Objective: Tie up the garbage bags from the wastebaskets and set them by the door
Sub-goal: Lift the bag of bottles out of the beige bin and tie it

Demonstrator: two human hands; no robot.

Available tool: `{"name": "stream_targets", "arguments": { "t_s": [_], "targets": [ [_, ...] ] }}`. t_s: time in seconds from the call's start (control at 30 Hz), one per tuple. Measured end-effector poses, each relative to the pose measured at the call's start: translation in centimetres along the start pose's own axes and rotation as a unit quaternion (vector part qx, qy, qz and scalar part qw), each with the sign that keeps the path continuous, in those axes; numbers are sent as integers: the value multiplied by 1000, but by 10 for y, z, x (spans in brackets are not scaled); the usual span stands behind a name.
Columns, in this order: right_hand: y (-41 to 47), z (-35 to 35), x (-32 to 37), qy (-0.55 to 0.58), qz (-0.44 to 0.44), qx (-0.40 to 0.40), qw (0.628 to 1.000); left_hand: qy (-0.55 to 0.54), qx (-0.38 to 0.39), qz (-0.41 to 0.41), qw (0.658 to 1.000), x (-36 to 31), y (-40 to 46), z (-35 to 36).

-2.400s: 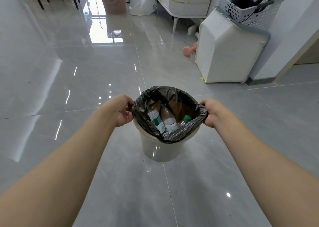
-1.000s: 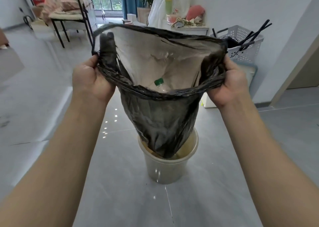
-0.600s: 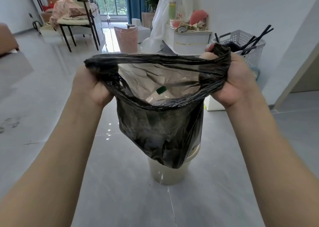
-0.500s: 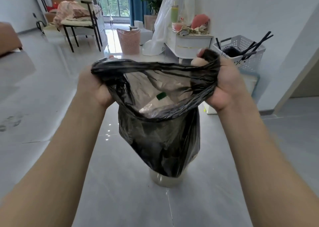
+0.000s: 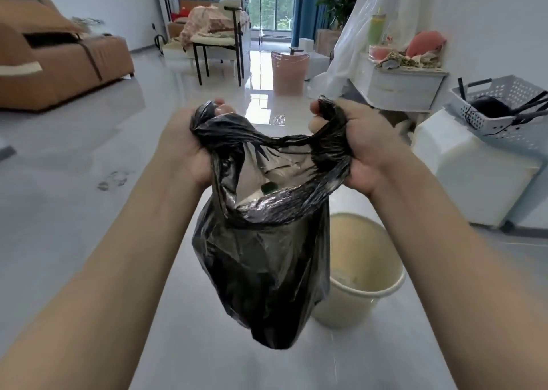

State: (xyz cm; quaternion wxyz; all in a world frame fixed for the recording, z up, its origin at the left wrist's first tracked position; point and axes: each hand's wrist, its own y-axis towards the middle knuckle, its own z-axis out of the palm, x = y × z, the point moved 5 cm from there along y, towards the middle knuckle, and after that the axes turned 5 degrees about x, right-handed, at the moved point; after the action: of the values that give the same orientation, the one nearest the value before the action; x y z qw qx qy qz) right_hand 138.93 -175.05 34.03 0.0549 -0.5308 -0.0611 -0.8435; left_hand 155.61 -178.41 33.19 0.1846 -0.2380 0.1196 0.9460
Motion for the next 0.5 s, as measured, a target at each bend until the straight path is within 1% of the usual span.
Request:
{"name": "stream_targets", "arguments": {
  "t_s": [0.13,0.2,0.23,0.3,0.37,0.43,0.5],
  "targets": [
    [6,9,-62,-2,60,-6,998,9,-101,34,994,4,-24,-62],
    [11,4,-98,-42,69,-54,995,-13,-157,48,986,12,-33,-98],
    [16,-3,-117,-95,63,-90,989,-13,-179,55,982,15,-36,-118],
    [28,-21,-152,-255,43,-142,956,17,-238,64,969,20,-44,-158],
    [35,-37,-182,-370,42,-151,916,62,-321,77,942,22,-54,-199],
    [38,-51,-200,-410,59,-149,898,101,-395,91,909,21,-69,-232],
    [37,-62,-205,-460,62,-157,872,125,-447,109,879,17,-83,-255]
  ]
}}
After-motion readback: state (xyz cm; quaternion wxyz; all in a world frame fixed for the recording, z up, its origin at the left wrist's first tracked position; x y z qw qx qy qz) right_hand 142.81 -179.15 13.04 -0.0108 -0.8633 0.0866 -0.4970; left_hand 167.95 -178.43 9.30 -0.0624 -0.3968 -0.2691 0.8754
